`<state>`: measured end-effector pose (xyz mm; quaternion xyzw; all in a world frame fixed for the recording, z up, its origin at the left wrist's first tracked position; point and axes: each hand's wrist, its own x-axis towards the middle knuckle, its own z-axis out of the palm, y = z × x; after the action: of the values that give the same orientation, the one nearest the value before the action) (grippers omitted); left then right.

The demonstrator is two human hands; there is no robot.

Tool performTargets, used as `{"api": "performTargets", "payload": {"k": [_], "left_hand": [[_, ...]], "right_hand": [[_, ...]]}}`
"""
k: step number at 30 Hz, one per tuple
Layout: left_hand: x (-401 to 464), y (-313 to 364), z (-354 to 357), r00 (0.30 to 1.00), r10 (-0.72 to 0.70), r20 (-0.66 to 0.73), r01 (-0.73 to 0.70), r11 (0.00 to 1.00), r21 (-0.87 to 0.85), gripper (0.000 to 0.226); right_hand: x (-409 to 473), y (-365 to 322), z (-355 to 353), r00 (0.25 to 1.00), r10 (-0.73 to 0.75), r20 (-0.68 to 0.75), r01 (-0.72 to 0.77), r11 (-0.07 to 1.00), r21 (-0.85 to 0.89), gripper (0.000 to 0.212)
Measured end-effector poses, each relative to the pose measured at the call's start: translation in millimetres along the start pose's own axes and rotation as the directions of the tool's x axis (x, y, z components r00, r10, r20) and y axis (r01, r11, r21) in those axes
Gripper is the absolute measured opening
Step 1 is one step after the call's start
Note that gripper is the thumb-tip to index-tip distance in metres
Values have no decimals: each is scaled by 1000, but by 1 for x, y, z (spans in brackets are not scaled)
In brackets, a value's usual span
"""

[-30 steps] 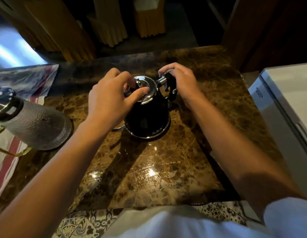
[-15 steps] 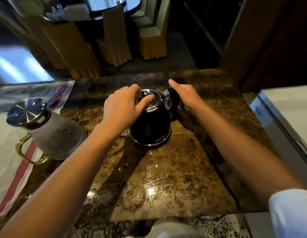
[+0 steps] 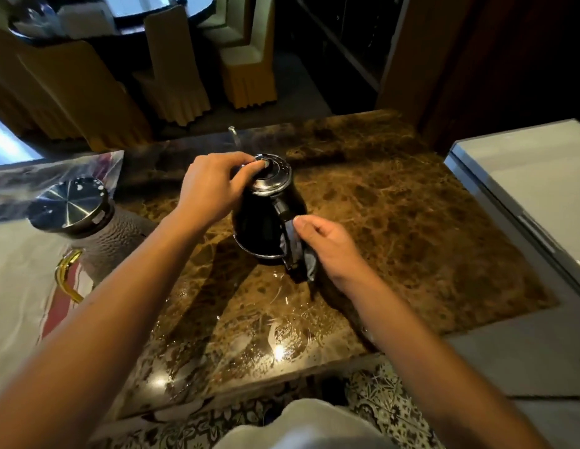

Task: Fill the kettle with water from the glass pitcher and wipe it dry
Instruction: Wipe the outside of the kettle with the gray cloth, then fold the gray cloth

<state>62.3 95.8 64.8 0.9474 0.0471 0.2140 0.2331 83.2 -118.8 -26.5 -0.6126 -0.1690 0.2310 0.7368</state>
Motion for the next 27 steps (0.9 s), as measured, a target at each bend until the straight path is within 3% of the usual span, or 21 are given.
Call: {"api": "performTargets", "payload": {"k": [3,8,11,13,14,17,19,21,23,27], "left_hand": [[-9,-6,-3,1000,13,-10,-14,998,-69,32],[-16,-4,-9,999,-11,30,14,993,-115,33],[-19,-1,-12,998,-40,40,38,997,66,38],[-29,8,-15,997,-19,-68,34,971,235,40],[-37,16,-17,990,47,-134,-14,972,236,40],[-56,45,-21,936,294,-196,-287,956,63,34],[-63,66,-17,950,299,-93,-310,939,-149,34],[-66,85,-11,973,215,79,-173,915,-365,39],[-66,99,-4,950,175,257,2,822,-569,37],[-57,111,11,934,107,342,186,671,-718,24]], "right_hand": [[-21,7,27,993,-55,-109,47,997,-67,12],[-39,3,44,978,-78,-193,46,986,-161,26],[-44,-18,31,973,-103,-208,67,983,-173,25],[-48,-36,17,967,-134,-218,97,980,-173,24],[-50,-46,10,969,-150,-197,116,978,-174,24],[-60,-75,-7,972,-210,-104,194,971,-141,22],[-65,-90,-18,964,-266,-25,261,957,-125,22],[-69,-104,-28,945,-318,75,325,939,-113,24],[-70,-114,-38,923,-358,144,375,921,-110,24],[-67,-117,-61,906,-388,168,404,912,-72,16]]}}
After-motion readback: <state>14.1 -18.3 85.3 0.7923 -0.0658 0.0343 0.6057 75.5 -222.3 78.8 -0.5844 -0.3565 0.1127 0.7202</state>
